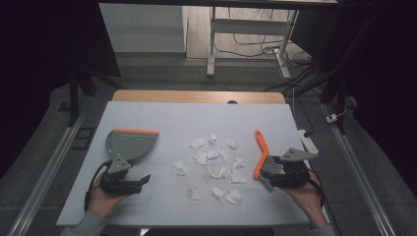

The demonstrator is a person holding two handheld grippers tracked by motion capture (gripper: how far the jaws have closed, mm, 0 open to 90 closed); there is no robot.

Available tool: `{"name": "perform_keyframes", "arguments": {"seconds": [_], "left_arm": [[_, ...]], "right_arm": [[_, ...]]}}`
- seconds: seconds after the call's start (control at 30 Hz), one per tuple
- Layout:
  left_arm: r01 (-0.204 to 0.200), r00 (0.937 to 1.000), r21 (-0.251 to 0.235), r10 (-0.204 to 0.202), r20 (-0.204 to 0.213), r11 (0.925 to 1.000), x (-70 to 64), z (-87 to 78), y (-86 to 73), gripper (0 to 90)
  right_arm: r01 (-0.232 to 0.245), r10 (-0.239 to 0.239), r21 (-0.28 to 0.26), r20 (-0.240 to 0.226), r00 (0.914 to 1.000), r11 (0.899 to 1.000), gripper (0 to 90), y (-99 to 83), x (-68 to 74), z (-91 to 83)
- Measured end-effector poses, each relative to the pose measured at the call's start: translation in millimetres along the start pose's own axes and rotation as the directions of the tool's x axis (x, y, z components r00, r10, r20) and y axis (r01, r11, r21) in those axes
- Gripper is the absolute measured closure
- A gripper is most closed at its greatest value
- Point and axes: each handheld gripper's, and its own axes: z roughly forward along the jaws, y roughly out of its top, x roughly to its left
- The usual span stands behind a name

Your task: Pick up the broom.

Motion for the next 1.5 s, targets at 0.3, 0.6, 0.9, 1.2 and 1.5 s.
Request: {"name": "perform_keyframes", "arguments": {"seconds": [0.3, 0.6, 0.9, 1.2, 1.5], "left_arm": [[0.0, 1.0, -0.004, 0.0, -0.004, 1.0, 0.5, 1.4, 1.3, 20.2], [-0.013, 0.9997, 0.001, 0.013, -0.02, 0.9999, -2.7, 3.5, 3.5, 20.6], [-0.002, 0.9998, -0.025, 0.001, -0.022, 0.9997, -0.3, -1.7, 2.7, 20.8], [-0.051, 0.9986, -0.012, 0.051, -0.015, 0.9986, -7.3, 1.4, 1.7, 21.0], [-0.048, 0.9988, -0.015, 0.048, 0.004, 0.9987, -6.1, 3.0, 1.9, 20.9]], "right_arm": [[-0.049, 0.047, 0.025, 0.056, 0.9973, 0.999, 27.1, 13.5, -14.1, 0.1], [-0.139, 0.129, 0.098, 0.103, 0.9863, 0.985, 29.3, 32.8, -37.9, 11.1], [-0.21, 0.187, 0.194, 0.132, 0.9735, 0.958, 30.0, 55.9, -54.2, 29.5], [-0.309, 0.255, 0.387, 0.185, 0.949, 0.869, 30.5, 71.2, -69.7, 66.7], [-0.333, 0.25, 0.484, 0.23, 0.9408, 0.809, 38.0, 66.9, -70.6, 98.2]]}}
